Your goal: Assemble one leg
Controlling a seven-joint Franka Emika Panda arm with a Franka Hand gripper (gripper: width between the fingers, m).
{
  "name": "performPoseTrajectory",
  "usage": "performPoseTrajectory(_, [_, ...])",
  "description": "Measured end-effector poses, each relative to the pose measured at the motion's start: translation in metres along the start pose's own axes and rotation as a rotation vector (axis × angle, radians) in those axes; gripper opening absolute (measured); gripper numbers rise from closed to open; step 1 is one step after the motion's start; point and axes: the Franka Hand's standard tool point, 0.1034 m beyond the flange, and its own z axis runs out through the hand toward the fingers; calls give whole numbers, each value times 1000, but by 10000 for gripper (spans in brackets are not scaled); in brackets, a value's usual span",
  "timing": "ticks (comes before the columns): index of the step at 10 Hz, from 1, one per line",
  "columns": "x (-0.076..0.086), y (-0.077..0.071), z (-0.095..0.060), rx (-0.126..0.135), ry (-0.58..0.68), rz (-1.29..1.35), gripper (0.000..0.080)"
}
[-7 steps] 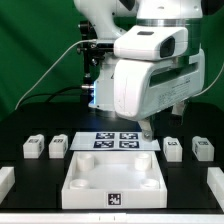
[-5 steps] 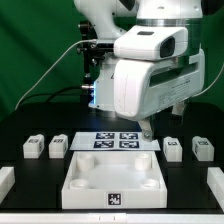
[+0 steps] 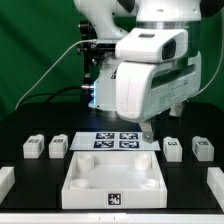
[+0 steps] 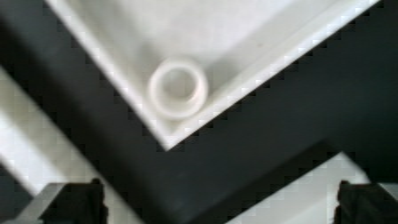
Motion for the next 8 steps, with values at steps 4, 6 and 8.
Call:
performPoseTrajectory(4, [-76,-29,31,16,-1,-507,650])
performPoseTrajectory(6, [-71,-27,29,12,-2,-578,650])
performPoseTrajectory(8, [-74,-28,31,17,-4,-563,650])
